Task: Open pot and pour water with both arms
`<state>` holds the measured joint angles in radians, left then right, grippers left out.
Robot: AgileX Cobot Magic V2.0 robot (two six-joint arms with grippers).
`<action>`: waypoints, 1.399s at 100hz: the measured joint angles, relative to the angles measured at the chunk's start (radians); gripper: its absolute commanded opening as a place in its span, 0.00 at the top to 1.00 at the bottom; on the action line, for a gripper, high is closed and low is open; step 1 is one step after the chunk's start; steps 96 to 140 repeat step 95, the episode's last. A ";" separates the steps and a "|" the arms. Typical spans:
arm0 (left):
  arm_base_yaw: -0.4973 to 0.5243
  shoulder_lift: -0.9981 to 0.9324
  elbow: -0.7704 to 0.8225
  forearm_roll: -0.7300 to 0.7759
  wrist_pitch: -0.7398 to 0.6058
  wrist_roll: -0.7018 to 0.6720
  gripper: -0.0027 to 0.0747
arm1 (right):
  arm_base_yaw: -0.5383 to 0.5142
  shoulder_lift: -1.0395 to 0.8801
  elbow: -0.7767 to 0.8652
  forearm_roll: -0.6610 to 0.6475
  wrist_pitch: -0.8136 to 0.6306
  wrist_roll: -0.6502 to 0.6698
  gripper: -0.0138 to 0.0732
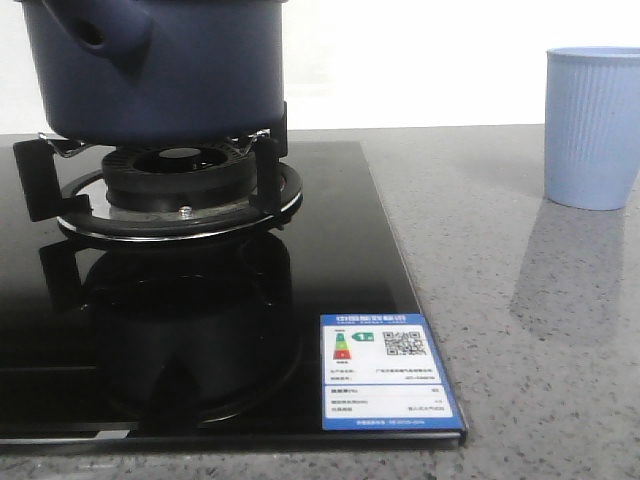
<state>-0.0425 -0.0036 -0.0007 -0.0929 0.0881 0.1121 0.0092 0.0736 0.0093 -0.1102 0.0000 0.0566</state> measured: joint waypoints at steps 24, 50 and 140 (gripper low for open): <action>0.000 0.000 0.000 0.000 0.001 0.000 0.99 | -0.002 -0.081 0.000 0.003 0.167 -0.005 0.91; 0.000 0.000 0.000 0.000 0.001 0.000 0.99 | -0.006 -0.086 0.000 0.003 0.185 -0.005 0.91; 0.000 0.000 0.000 0.000 0.001 0.000 0.99 | -0.006 -0.086 0.000 0.003 0.185 -0.005 0.91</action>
